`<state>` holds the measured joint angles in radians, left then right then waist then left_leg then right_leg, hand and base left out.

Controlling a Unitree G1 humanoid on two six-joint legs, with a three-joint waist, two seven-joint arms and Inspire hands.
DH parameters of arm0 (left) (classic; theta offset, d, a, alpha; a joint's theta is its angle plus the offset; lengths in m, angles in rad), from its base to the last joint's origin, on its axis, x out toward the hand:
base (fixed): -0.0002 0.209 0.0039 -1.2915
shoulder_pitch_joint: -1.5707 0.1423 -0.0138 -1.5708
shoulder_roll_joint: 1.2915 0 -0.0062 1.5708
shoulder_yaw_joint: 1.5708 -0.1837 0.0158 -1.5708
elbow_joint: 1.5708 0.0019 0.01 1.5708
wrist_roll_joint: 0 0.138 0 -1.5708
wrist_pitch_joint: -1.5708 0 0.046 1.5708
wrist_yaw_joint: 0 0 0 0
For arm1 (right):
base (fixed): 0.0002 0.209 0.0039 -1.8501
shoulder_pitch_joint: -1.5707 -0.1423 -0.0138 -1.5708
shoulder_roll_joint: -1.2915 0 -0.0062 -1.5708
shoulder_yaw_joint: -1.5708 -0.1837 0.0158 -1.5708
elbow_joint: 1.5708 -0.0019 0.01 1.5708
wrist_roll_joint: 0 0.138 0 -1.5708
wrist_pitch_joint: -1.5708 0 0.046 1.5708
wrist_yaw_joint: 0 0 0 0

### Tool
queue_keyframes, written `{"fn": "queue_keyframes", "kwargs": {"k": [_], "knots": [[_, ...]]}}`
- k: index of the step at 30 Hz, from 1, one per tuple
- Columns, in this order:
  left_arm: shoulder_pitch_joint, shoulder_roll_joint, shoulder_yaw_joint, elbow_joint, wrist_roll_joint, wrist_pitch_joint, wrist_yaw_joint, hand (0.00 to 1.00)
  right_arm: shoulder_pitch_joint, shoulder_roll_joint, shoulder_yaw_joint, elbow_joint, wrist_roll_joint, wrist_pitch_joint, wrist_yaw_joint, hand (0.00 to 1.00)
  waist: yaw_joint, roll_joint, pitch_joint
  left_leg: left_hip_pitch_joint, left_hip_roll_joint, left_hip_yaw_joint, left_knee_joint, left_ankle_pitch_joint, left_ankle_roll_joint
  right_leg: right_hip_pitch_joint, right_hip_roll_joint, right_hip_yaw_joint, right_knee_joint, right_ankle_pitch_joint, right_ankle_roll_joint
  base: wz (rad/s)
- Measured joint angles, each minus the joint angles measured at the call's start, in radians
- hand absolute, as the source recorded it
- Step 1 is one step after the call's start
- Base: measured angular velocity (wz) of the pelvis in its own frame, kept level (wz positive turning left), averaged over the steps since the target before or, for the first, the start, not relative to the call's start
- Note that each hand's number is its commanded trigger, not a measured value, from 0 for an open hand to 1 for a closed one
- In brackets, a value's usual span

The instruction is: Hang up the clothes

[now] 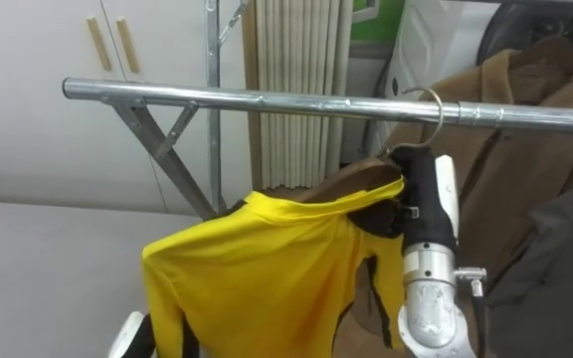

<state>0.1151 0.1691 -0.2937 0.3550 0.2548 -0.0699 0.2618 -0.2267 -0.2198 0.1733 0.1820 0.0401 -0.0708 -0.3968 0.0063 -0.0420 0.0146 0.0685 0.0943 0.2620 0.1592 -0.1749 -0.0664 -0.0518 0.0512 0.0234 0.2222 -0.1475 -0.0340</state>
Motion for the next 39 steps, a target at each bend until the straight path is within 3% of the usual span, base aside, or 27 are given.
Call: {"fn": "queue_keyframes", "kwargs": {"k": [11,18,26,30,34,39], "knots": [[-0.003,0.001,0.005,0.0,-0.006,0.037,-0.005,0.0,-0.008,-0.002,0.0,0.02,0.081,0.051,0.05,1.0,0.003,-0.008,-0.0022,0.002,0.009,0.0,0.0,0.0,0.0,0.004,0.001,-0.01,0.016,0.0,-0.001,0.0],[-0.004,0.002,0.005,-0.016,0.001,0.063,-0.012,0.0,-0.119,-0.003,-0.034,0.173,0.089,0.095,0.074,1.0,0.001,-0.02,0.0007,0.004,0.012,0.0,0.0,0.001,-0.004,0.008,0.002,-0.016,0.013,0.0,-0.001,0.01],[-0.001,0.015,0.004,-0.071,0.022,0.071,-0.013,0.0,-0.234,-0.028,-0.04,0.301,0.144,0.096,0.077,1.0,0.008,-0.043,0.0023,-0.001,0.011,-0.003,0.001,0.005,-0.009,-0.001,0.004,-0.027,0.013,0.001,-0.005,0.02],[0.004,0.021,0.007,-0.094,0.022,0.08,-0.019,0.0,-0.297,-0.052,-0.054,0.408,0.189,0.118,0.087,1.0,0.028,-0.044,0.0014,-0.005,0.008,-0.008,0.001,0.005,-0.008,-0.002,0.001,-0.03,0.016,0.001,-0.005,0.0],[0.006,0.02,0.019,-0.094,0.022,0.115,-0.041,0.0,-0.376,-0.065,-0.079,0.52,0.229,0.156,0.106,1.0,0.034,-0.05,0.0016,-0.013,0.009,-0.02,0.001,0.005,-0.008,-0.006,-0.001,-0.042,0.02,0.001,-0.005,0.07],[0.009,0.018,0.019,-0.094,0.022,0.116,-0.055,0.0,-0.402,-0.086,-0.08,0.562,0.247,0.16,0.142,1.0,0.057,-0.061,0.0017,-0.013,0.015,-0.024,0.001,0.005,-0.008,-0.004,0.001,-0.045,0.019,0.001,-0.005,0.0]]}}
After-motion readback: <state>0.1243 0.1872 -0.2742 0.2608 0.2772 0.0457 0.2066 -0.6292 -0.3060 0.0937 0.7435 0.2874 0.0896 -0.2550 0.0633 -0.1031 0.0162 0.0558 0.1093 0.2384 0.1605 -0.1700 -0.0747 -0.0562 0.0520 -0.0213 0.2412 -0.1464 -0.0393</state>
